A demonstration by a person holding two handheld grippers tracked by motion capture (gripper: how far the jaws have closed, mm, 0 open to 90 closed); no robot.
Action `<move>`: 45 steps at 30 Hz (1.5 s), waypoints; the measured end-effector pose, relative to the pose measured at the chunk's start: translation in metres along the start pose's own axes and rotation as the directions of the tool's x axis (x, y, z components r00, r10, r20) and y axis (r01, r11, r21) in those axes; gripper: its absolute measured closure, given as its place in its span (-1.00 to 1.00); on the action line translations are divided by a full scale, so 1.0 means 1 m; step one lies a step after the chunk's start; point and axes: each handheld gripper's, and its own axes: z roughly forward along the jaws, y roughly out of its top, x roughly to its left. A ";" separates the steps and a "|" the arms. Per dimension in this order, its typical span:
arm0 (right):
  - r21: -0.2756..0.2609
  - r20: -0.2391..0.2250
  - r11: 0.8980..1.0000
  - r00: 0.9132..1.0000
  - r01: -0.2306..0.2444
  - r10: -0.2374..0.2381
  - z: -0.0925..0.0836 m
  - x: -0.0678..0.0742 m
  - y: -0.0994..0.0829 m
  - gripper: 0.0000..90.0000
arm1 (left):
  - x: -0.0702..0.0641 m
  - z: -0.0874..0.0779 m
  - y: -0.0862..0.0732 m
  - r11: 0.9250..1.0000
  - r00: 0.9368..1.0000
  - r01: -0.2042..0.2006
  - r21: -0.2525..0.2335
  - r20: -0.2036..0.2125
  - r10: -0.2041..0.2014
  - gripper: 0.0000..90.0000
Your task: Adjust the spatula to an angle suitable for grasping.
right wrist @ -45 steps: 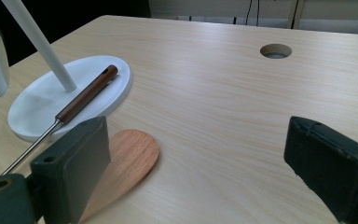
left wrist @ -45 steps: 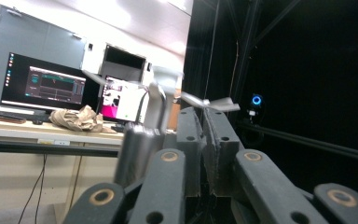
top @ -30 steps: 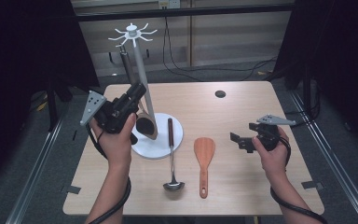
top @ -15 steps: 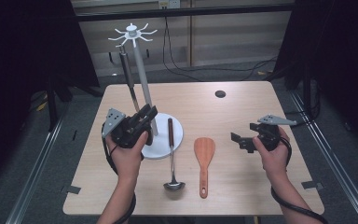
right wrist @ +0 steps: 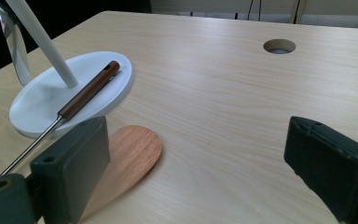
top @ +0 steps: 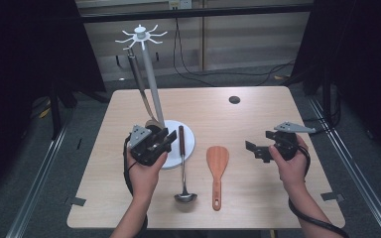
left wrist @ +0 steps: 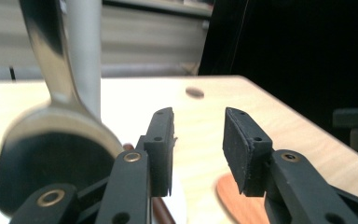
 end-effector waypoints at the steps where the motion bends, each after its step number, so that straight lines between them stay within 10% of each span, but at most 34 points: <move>1: 0.000 -0.002 1.000 1.000 -0.001 0.001 0.000 0.000 0.000 -0.85 | 0.000 0.001 -0.001 1.000 1.000 0.008 0.018 0.004 -0.008 0.38; 8: -0.001 0.002 1.000 1.000 -0.001 0.001 -0.001 0.001 0.000 -0.85 | -0.001 0.012 -0.011 0.988 1.000 -0.003 0.154 -0.019 0.006 0.32; 22: 0.000 -0.007 1.000 1.000 -0.003 0.003 -0.001 0.001 0.001 -0.85 | -0.003 0.037 -0.034 0.939 0.997 0.004 0.343 -0.079 0.025 0.26; 40: -0.002 -0.004 1.000 1.000 -0.009 0.009 -0.003 -0.001 0.002 -0.85 | -0.009 0.055 -0.050 0.827 0.990 0.029 0.562 -0.129 0.053 0.36; 43: -0.003 -0.003 1.000 1.000 -0.010 0.010 -0.003 -0.001 0.002 -0.85 | -0.012 0.059 -0.053 0.827 0.990 0.053 0.560 -0.140 0.032 0.39; 45: -0.004 -0.003 1.000 1.000 -0.008 0.008 -0.002 -0.002 0.002 -0.85 | -0.012 0.060 -0.052 0.814 0.990 0.042 0.579 -0.134 0.044 0.41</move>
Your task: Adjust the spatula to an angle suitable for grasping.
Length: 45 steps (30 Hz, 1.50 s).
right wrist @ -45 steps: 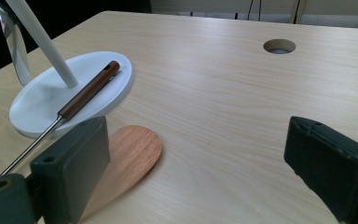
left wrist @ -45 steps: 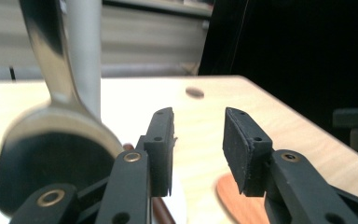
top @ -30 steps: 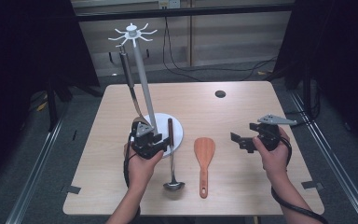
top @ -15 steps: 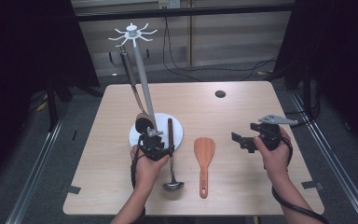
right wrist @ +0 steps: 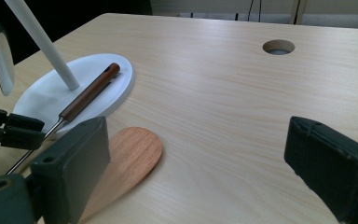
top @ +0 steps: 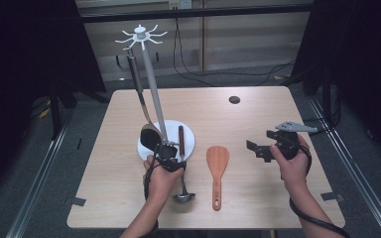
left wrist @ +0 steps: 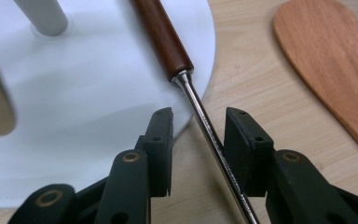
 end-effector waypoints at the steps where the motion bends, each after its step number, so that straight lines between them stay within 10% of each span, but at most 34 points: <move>1: -0.001 0.000 1.000 1.000 -0.002 0.002 0.000 0.000 0.000 -0.85 | 0.000 0.000 0.001 1.000 1.000 0.006 0.011 0.005 -0.006 0.43; 23: 0.001 -0.006 1.000 1.000 -0.003 0.003 0.000 -0.001 0.000 -0.85 | -0.010 0.006 0.007 0.996 0.999 0.018 0.088 -0.043 -0.014 0.64; 38: 0.005 -0.006 1.000 1.000 0.000 0.000 -0.001 -0.001 0.000 -0.85 | -0.006 0.006 0.007 0.988 0.994 0.109 0.107 -0.026 -0.107 0.83; 45: 0.000 -0.004 1.000 1.000 0.000 0.000 -0.002 -0.002 0.000 -0.85 | -0.002 -0.002 0.010 0.992 0.997 0.076 0.101 -0.025 -0.074 0.89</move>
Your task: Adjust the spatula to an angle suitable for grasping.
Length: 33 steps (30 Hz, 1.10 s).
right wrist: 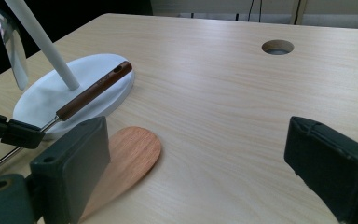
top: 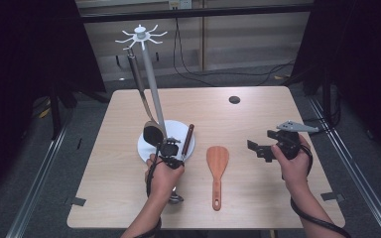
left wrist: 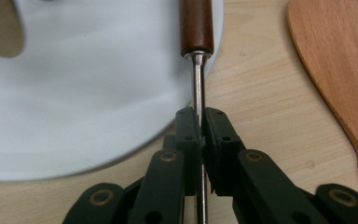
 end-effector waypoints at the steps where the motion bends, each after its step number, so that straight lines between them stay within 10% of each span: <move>1: -0.001 0.000 1.000 1.000 0.000 0.000 0.000 0.000 0.000 -0.85 | 0.001 -0.001 0.000 1.000 1.000 -0.006 0.002 0.004 0.006 0.89; 33: -0.003 -0.001 1.000 1.000 -0.001 0.001 -0.001 0.001 0.001 -0.85 | -0.008 0.003 0.010 0.988 0.989 -0.112 0.107 -0.089 0.122 0.77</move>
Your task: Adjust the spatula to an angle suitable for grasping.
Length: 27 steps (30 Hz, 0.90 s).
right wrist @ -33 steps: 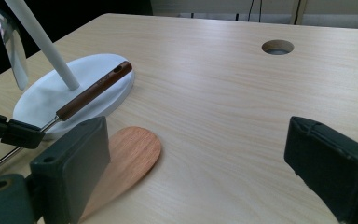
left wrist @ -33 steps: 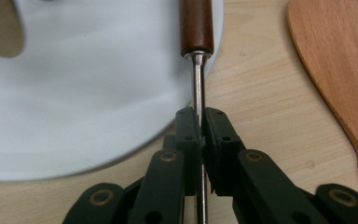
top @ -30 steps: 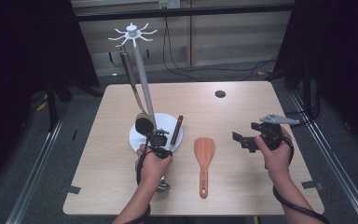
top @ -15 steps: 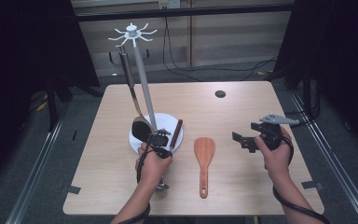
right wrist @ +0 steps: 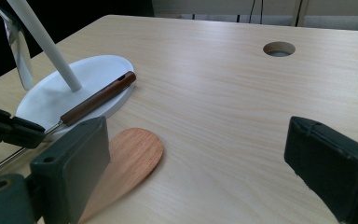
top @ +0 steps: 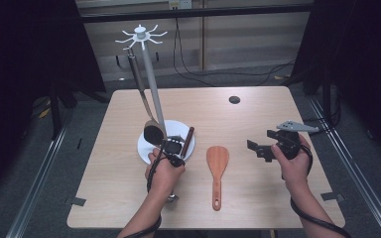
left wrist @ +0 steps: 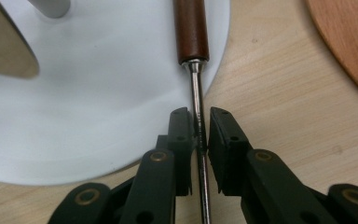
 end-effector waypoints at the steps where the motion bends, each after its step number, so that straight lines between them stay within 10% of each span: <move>1: -0.001 0.002 1.000 1.000 -0.001 0.001 0.000 0.000 0.000 -0.85 | 0.000 0.001 0.000 1.000 1.000 0.003 0.004 0.001 -0.003 0.79; 15: -0.004 0.002 1.000 1.000 -0.002 0.002 -0.001 -0.001 0.000 -0.85 | 0.006 -0.022 -0.002 0.992 0.998 0.040 -0.123 0.045 -0.035 0.89; 20: -0.005 0.005 1.000 1.000 -0.003 0.003 -0.001 -0.001 0.000 -0.86 | 0.009 -0.039 -0.009 0.971 0.996 0.044 -0.237 0.088 -0.024 0.90; 27: -0.002 0.005 1.000 1.000 0.003 -0.003 0.001 -0.001 -0.001 -0.86 | 0.012 -0.054 -0.016 0.921 0.990 0.087 -0.379 0.134 -0.038 0.90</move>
